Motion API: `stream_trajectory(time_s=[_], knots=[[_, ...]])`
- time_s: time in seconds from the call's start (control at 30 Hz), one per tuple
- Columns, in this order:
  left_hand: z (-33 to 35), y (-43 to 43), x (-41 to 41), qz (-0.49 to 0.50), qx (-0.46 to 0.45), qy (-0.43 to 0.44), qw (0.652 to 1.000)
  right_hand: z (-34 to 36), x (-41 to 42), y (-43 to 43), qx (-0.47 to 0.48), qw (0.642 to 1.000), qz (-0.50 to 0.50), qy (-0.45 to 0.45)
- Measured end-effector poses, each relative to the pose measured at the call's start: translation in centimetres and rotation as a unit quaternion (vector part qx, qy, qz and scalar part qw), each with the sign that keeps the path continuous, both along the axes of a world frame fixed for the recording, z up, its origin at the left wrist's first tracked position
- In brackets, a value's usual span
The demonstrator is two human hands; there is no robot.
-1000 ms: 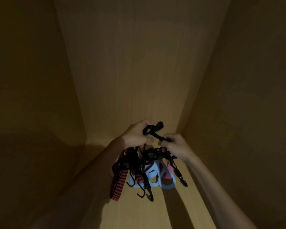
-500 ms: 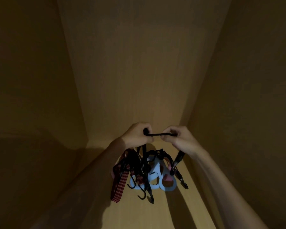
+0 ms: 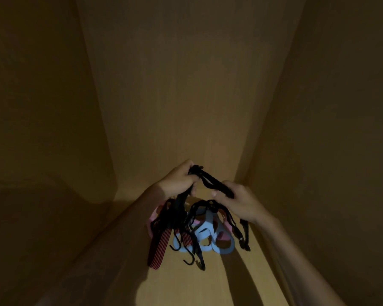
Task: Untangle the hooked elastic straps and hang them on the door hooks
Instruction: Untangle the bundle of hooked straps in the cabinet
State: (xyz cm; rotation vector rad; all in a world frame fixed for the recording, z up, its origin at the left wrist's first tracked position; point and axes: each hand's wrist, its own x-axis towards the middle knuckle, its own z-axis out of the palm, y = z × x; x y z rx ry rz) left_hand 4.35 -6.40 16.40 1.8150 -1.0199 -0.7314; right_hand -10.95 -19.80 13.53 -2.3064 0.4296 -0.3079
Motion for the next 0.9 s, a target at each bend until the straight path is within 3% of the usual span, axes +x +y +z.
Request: stream_trajectory(time_s=[0.2,0.33,0.57,0.7,0.83,0.9], knots=[[0.4,-1.1,-1.4,0.014,-0.054,0.082,0.995,-3.5,1.4,4.0,0.111,0.993,0.024,-0.038],[0.0,-1.4,-1.9,0.022,-0.047,0.077,0.996,-5.4,2.2,4.5,0.153,0.987,-0.046,-0.022],[-0.3,-0.5,0.4,0.066,0.005,0.084,0.994,-6.5,-1.1,4.6,0.229,0.971,0.022,-0.065],[-2.5,-1.7,-0.7,0.055,0.082,0.028,0.995,-7.3,-3.8,4.9,0.19,0.98,-0.006,-0.056],[-5.0,-2.7,-2.7,-0.031,0.105,0.169,0.979,-9.6,-7.4,4.0,0.082,0.994,-0.071,-0.024],[-6.4,-3.1,-3.3,-0.072,0.115,0.194,0.972,-10.6,-9.3,3.0,0.045,0.99,-0.136,0.009]])
